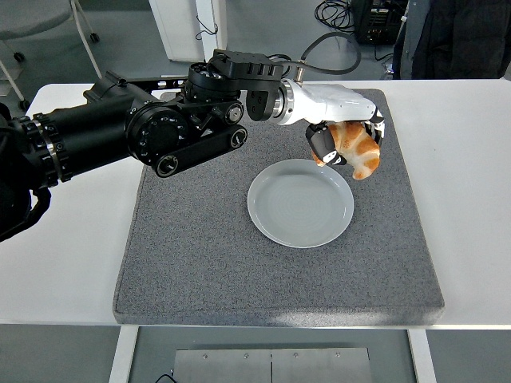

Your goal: Place the bread on the plate

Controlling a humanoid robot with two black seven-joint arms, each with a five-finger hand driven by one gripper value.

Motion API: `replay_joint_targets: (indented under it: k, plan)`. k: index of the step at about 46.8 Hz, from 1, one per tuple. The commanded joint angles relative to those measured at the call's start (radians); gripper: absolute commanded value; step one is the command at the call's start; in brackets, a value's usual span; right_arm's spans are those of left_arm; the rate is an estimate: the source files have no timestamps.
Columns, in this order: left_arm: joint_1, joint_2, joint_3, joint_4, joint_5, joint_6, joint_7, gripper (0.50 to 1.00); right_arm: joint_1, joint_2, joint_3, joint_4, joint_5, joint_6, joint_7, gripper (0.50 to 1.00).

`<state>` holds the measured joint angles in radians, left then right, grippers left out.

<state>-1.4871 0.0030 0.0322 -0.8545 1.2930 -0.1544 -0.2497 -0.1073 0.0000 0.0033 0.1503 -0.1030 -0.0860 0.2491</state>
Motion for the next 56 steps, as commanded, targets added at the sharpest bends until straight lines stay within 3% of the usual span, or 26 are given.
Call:
replay_joint_targets:
  k: [1, 30, 56]
  plan:
    - [0.019, -0.003, 0.011, 0.008, 0.006, -0.001, -0.006, 0.500, 0.000, 0.000, 0.000, 0.000, 0.000, 0.000, 0.001, 1.000]
    - [0.097, -0.003, 0.106, 0.048, 0.031, 0.030, -0.011, 0.500, 0.000, 0.000, 0.000, 0.000, 0.000, 0.000, 0.001, 1.000]
    - [0.157, -0.003, 0.107, 0.048, 0.052, 0.052, -0.011, 0.500, 0.000, 0.000, 0.000, 0.000, 0.000, 0.000, 0.001, 1.000]
